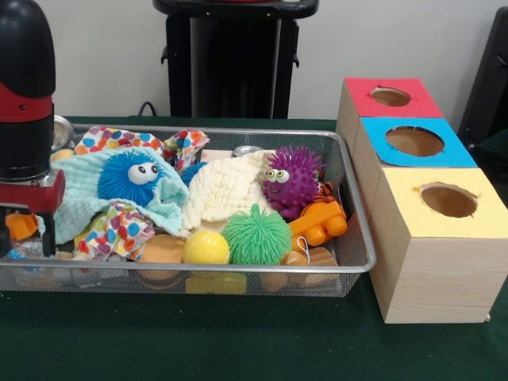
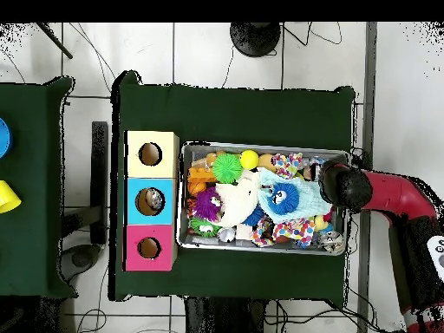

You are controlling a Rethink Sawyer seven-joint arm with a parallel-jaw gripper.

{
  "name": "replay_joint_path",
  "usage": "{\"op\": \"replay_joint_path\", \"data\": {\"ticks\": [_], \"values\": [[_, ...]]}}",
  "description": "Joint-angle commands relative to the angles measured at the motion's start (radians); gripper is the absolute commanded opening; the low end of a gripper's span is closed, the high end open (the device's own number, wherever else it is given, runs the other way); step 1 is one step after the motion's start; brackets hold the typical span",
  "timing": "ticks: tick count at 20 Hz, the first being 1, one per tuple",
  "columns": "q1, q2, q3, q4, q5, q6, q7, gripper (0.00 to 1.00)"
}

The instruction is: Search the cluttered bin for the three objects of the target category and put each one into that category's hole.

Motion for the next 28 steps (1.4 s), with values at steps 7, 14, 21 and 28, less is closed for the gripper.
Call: {"op": "replay_joint_path", "data": {"ticks": [7,14,21,28], "values": [[0.007,0.169,0.071,-0.087,-0.104,-0.1,-0.216,1.0],[0.004,0.122,0.072,-0.05,-0.069,-0.056,-0.208,1.0],[0.005,0.026,0.065,0.022,-0.031,0.007,-0.198,1.0],[-0.001,-0.018,0.067,0.061,-0.015,0.025,-0.193,1.0]]}}
